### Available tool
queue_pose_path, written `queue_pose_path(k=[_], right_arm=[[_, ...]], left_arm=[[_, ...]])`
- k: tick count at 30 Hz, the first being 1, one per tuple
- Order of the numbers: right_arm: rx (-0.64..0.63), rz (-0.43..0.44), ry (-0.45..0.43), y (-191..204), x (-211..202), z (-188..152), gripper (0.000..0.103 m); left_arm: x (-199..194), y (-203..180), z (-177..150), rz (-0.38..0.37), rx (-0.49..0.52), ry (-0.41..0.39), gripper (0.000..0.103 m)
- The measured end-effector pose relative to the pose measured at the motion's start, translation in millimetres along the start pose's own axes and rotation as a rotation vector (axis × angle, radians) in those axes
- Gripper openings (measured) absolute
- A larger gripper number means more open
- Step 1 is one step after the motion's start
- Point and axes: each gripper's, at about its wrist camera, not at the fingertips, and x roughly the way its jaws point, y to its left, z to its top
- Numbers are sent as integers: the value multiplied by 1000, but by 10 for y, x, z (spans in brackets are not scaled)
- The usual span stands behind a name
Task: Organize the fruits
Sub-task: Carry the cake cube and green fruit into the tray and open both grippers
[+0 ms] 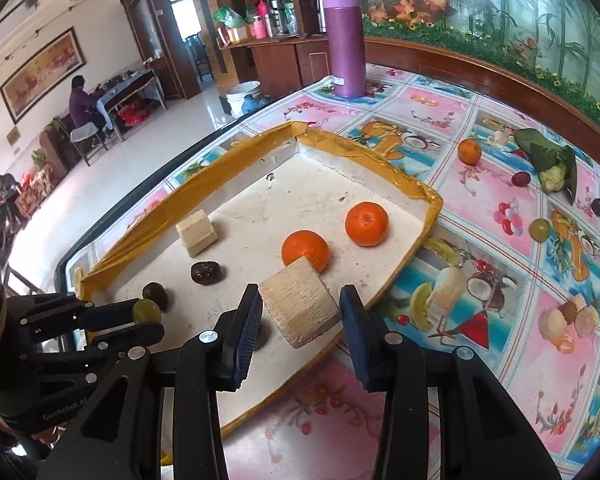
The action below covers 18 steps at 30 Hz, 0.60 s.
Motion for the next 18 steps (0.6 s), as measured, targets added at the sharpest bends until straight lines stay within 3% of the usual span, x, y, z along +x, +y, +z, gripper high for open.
queue_pose_path(k=[18], right_arm=[[-91,-46,64,39,368,45,38]], left_arm=[[226,-49,61,0,17,20,28]])
